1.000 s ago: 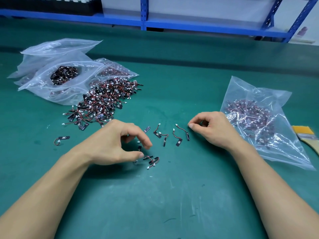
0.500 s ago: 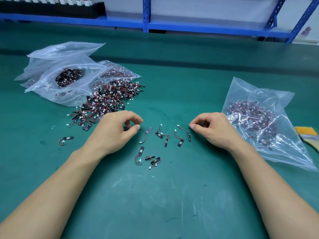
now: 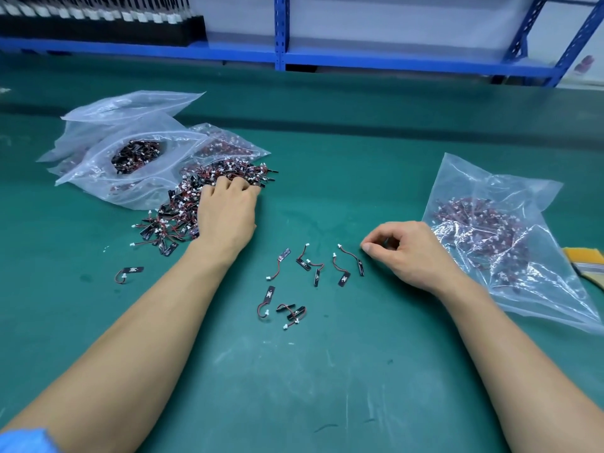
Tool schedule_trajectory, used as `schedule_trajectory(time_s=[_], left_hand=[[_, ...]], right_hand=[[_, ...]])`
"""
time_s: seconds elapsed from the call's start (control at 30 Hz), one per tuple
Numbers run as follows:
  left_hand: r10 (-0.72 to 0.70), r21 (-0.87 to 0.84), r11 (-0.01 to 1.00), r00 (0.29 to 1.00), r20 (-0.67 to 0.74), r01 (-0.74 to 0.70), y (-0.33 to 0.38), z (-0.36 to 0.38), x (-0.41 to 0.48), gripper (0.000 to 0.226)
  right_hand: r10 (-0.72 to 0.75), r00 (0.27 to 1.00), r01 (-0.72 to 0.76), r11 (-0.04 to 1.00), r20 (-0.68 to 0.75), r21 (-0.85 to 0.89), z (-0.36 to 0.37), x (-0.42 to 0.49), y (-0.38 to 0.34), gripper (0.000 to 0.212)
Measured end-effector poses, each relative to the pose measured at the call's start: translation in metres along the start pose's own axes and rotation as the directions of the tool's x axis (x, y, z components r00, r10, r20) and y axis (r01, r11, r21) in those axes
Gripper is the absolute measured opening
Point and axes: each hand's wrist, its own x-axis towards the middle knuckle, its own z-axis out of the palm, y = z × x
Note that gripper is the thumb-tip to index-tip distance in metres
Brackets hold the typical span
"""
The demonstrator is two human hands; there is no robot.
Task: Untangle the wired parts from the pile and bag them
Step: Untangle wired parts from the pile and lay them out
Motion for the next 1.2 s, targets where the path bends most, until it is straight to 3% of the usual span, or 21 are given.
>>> schedule_trajectory(time_s=[0.5, 0.8, 0.93, 1.03, 1.1, 1.2], left_hand=[[0.144, -0.230, 0.960, 0.986, -0.079, -0.159, -0.011, -0.003, 0.004, 0.020], [0.083, -0.474, 0.863, 0.974, -0.210, -0.176, -0.015, -0.016, -0.004, 0.016], [0.003, -0.650, 0.743, 0.972, -0.234, -0.159, -0.009, -0.032, -0.011, 0.014], [-0.024, -0.795, 0.591, 0.981, -0.190, -0.139, 0.002, -0.048, -0.024, 0.011], [0.031, -0.875, 0.464, 0.990, -0.140, -0.139, 0.014, -0.059, -0.037, 0.012], [0.224, -0.957, 0.279, 0.975, -0.011, -0.075, 0.034, -0.069, -0.059, 0.015]], right_hand=[[0.006, 1.000, -0.006, 1.000, -0.004, -0.001, 0.000, 0.000, -0.001, 0.012], [0.005, 1.000, -0.005, 1.000, 0.000, 0.015, 0.000, 0.000, -0.001, 0.014], [0.002, 1.000, -0.002, 1.000, -0.002, 0.014, -0.001, 0.000, 0.000, 0.015], [0.010, 1.000, -0.010, 1.000, 0.005, 0.010, -0.001, 0.000, 0.001, 0.015], [0.013, 1.000, -0.013, 1.000, 0.007, 0.005, -0.001, 0.000, 0.001, 0.014], [0.014, 1.000, -0.014, 1.000, 0.013, -0.011, -0.001, 0.000, 0.001, 0.011]])
